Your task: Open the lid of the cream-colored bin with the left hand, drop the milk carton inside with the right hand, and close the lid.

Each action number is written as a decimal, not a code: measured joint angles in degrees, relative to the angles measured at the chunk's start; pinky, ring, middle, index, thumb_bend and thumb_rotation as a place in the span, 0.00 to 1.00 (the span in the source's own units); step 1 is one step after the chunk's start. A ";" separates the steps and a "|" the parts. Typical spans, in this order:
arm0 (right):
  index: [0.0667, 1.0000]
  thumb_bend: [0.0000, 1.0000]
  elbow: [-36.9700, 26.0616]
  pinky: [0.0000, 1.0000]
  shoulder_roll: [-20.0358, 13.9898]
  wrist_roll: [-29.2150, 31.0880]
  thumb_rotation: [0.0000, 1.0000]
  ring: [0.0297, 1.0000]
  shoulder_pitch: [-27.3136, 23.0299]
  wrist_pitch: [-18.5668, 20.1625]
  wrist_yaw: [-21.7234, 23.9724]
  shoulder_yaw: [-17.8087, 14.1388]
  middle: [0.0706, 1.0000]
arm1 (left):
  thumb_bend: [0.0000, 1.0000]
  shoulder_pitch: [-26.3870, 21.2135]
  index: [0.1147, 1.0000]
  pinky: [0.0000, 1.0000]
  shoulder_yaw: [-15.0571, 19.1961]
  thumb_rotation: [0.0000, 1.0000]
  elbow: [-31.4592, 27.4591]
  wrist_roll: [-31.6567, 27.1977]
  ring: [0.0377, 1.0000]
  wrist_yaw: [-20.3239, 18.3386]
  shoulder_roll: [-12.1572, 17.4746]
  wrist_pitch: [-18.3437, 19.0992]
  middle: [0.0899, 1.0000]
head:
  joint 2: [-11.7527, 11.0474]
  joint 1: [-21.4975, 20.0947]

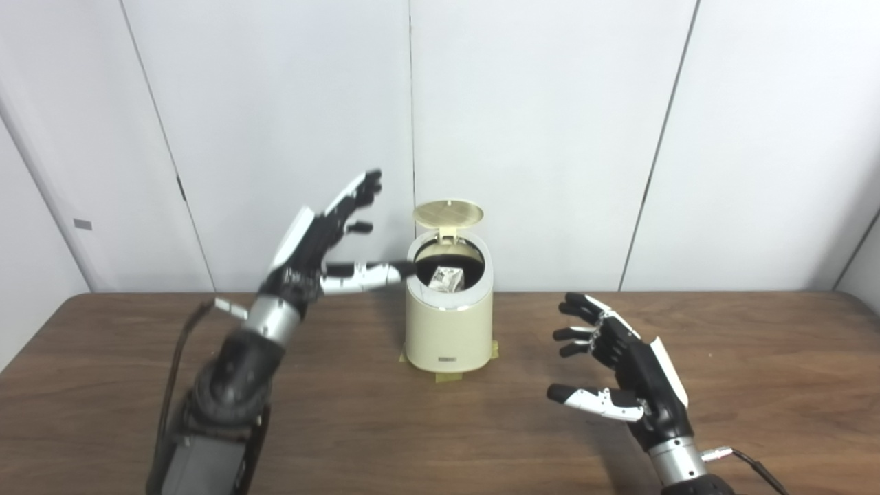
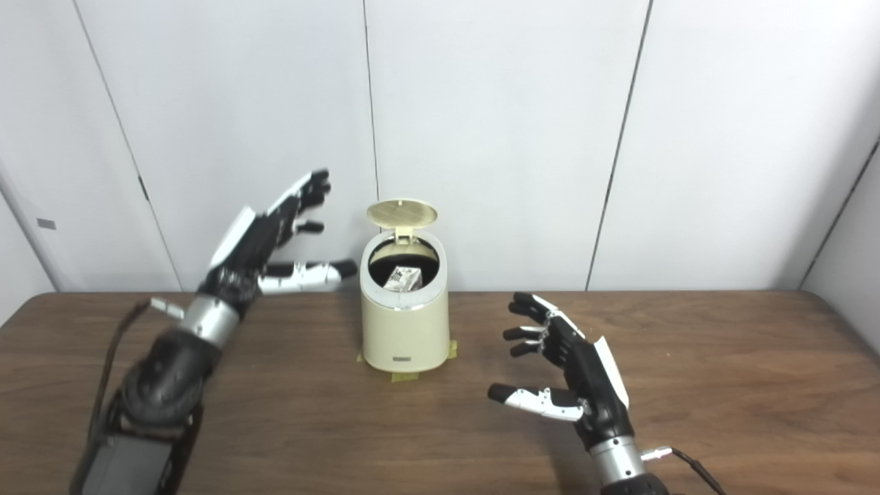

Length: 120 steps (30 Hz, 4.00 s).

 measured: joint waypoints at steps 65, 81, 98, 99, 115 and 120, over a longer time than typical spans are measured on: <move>0.80 0.82 -2.89 0.48 3.14 2.60 0.19 0.63 -0.01 6.58 4.27 -1.91 0.78 | 0.93 -7.31 0.81 0.97 -13.89 0.33 6.27 15.02 1.00 -13.47 6.01 -5.11 0.85 | 0.17 -2.11; 0.81 0.81 -4.72 0.49 3.45 2.42 0.20 0.63 0.00 8.15 4.28 -1.94 0.79 | 0.92 -6.03 0.83 1.00 -20.10 0.41 3.60 33.72 1.00 -11.86 9.52 -12.02 0.82 | 1.23 -2.11; 0.81 0.80 -6.72 0.49 3.47 1.85 0.22 0.62 0.35 10.27 4.23 -1.93 0.79 | 0.98 -6.04 0.84 1.00 -21.95 0.40 2.23 42.17 1.00 -15.57 9.56 -12.04 0.83 | 2.46 -2.46; 0.81 0.80 -6.72 0.49 3.47 1.85 0.21 0.62 0.36 10.27 4.23 -1.94 0.79 | 0.99 -6.04 0.84 1.00 -22.03 0.40 2.18 42.21 1.00 -15.75 9.53 -11.89 0.83 | 2.46 -2.46; 0.80 0.80 -6.76 0.50 3.81 0.99 0.23 0.62 0.36 10.52 4.18 -2.27 0.79 | 0.92 -1.74 0.85 1.00 -17.03 0.37 0.69 35.47 1.00 -12.86 7.93 -11.09 0.84 | 2.46 -2.29; 0.81 0.79 -6.71 0.49 3.82 0.94 0.23 0.62 0.35 10.54 4.19 -2.34 0.78 | 0.86 5.56 0.95 0.91 -8.56 0.38 0.63 24.62 1.00 -6.08 3.31 -12.05 0.93 | 2.29 -2.46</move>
